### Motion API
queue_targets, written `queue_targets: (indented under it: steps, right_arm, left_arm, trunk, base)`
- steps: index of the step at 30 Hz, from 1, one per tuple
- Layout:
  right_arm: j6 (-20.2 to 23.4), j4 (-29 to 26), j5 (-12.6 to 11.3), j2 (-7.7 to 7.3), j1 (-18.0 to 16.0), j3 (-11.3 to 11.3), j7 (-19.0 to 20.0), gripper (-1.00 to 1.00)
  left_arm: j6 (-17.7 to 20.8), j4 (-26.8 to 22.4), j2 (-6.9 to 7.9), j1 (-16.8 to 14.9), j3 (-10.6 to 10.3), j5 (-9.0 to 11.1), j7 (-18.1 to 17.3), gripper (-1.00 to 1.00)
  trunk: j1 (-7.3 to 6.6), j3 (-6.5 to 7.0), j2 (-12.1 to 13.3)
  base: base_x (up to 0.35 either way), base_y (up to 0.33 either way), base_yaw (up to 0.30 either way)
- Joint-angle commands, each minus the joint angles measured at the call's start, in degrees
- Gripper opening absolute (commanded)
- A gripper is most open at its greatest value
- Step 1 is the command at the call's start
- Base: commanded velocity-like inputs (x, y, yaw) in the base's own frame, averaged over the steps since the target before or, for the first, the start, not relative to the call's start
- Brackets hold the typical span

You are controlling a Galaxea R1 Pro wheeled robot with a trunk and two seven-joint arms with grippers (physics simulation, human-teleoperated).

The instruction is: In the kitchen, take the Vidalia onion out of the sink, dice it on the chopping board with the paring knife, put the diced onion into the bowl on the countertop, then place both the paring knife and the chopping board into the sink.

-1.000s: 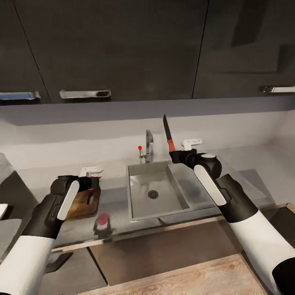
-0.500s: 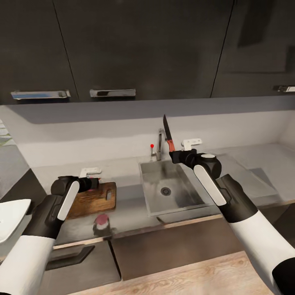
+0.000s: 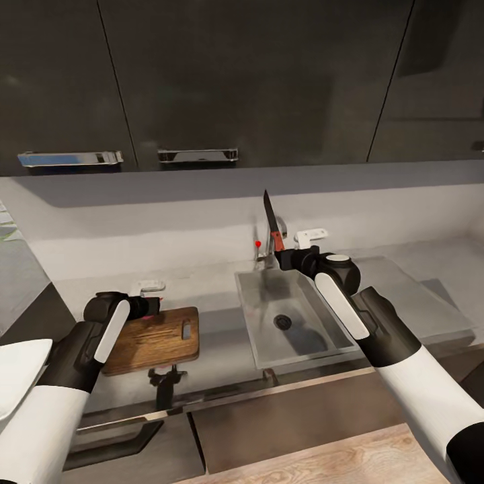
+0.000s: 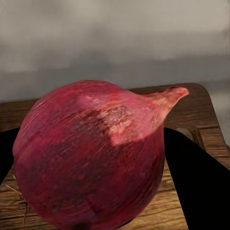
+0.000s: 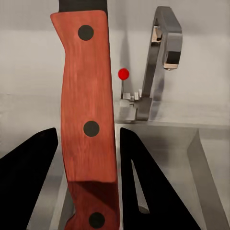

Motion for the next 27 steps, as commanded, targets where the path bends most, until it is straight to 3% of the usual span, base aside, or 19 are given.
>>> queue_targets:
  steps: [1, 9, 19, 27]
  right_arm:
    - [0.1, -0.1, -0.5, -0.05, -0.1, 0.1, -0.6, -1.0]
    - [0.1, -0.1, -0.5, -0.04, -0.1, 0.2, -0.6, -1.0]
    - [0.1, 0.0, -0.5, -0.04, -0.1, 0.2, -0.6, -1.0]
    - [0.1, 0.0, -0.5, -0.04, -0.1, 0.2, -0.6, -1.0]
  left_arm:
    - [0.2, 0.0, 0.06, 0.0, -0.2, 0.6, 0.5, -1.0]
    - [0.5, 0.1, -0.01, 0.0, -0.6, 0.6, 0.5, -1.0]
    - [0.5, 2.2, 0.15, 0.0, -3.7, 0.6, 0.4, -1.0]
    - [0.4, 9.8, 0.93, -0.1, -3.7, 0.6, 0.4, -1.0]
  trunk:
    - [0.04, -0.13, -0.1]
    - [0.04, -0.13, -0.1]
    - [0.04, -0.13, -0.1]
    - [0.04, -0.13, -0.1]
  base:
    - [0.003, 0.002, 0.0]
    - [0.001, 0.0, 0.0]
    - [0.0, 0.0, 0.0]
    - [0.0, 0.0, 0.0]
